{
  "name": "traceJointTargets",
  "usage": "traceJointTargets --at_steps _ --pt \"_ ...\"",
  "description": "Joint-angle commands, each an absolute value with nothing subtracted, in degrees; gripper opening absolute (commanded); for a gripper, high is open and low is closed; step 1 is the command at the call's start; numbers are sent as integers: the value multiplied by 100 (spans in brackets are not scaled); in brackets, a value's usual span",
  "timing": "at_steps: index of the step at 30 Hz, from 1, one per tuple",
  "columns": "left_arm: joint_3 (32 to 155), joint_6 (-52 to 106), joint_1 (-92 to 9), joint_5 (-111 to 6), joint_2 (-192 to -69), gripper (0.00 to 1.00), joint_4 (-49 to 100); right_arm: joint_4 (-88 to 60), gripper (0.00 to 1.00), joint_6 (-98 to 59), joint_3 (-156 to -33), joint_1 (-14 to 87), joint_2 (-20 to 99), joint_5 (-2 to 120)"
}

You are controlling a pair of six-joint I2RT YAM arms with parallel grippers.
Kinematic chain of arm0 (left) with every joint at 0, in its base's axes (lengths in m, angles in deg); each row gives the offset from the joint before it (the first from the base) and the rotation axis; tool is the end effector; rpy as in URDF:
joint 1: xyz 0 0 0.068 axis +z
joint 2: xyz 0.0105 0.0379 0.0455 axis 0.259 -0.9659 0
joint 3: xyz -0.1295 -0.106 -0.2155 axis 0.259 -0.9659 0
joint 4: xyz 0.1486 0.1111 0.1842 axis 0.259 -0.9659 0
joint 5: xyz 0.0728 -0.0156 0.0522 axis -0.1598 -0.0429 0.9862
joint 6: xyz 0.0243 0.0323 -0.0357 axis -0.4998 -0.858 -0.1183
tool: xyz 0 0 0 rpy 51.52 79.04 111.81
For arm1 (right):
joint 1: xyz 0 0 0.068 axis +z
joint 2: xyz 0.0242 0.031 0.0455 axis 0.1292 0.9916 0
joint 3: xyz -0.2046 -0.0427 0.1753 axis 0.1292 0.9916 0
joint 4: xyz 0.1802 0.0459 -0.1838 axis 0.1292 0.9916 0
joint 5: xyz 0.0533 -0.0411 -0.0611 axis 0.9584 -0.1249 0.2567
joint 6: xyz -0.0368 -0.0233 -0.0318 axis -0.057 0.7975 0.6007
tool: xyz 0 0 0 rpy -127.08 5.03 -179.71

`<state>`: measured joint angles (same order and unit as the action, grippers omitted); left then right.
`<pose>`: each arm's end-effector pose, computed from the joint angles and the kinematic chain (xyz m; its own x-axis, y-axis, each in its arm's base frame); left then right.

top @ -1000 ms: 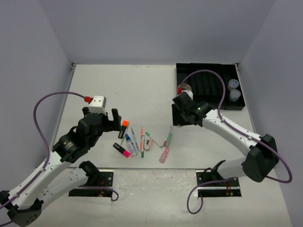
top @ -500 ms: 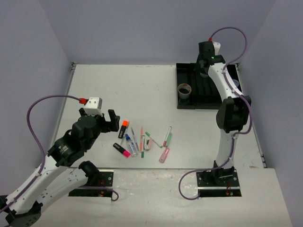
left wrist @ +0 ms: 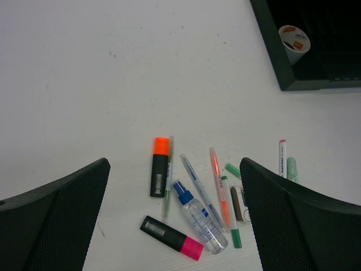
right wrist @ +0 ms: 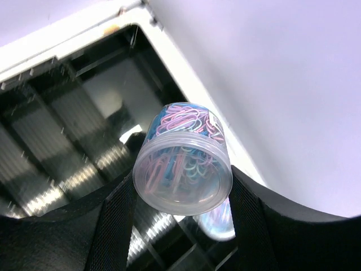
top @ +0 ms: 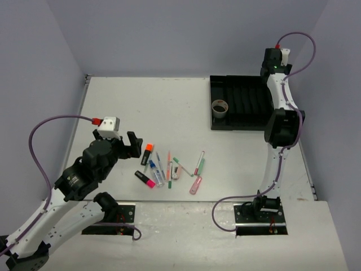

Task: Sort the stationery into containers
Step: Place the stationery in the storage box.

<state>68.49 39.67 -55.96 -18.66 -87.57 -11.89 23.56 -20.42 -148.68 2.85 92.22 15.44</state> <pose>0.1007 -0.0670 0.3358 -0.3693 -0.1715 -0.9133 0.1462 0.9598 -0.2394 0.5242 -0.0629 0.2773 -0.5940 0.1602 -0.7884 0.5880 0.7553 -0.2895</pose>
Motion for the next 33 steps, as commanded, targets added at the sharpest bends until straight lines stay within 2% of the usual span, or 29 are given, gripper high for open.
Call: traceJointTargets --at_steps 1,8,13,18,21,23,26,28,29,33 --pt "6778 3799 -5588 -1879 -8711 100 -980 1719 1 -1397 -15173 152 9473 1492" --pt "6778 3799 -5588 -1879 -8783 100 -983 1709 2 -1156 -15377 -10 9873 2491" --pt "6770 3808 -5594 -1864 -8771 100 -986 1442 4 -950 -15308 -40 10005 2611" --pt "6771 3815 -5595 -1881 -8803 100 -985 1459 24 -988 -15326 -84 10091 2698" --pt "6770 3800 -5588 -1905 -8827 100 -978 1467 27 -996 -15365 -84 10153 2713" --pt "6762 3799 -5595 -1923 -8835 100 -970 1497 47 -1042 -15416 -85 10164 2644" --pt "6770 3790 -5590 -1941 -8857 100 -969 1514 64 -1059 -15458 -91 10118 2579" --pt "6770 3790 -5589 -1948 -8864 100 -962 1506 95 -1108 -15479 -84 9996 2536" --pt "6770 3786 -5592 -1957 -8866 100 -960 1511 99 -1133 -15495 -84 9956 2471" --pt "6770 3781 -5588 -1976 -8871 100 -959 1555 99 -1230 -15556 -75 9772 2364"
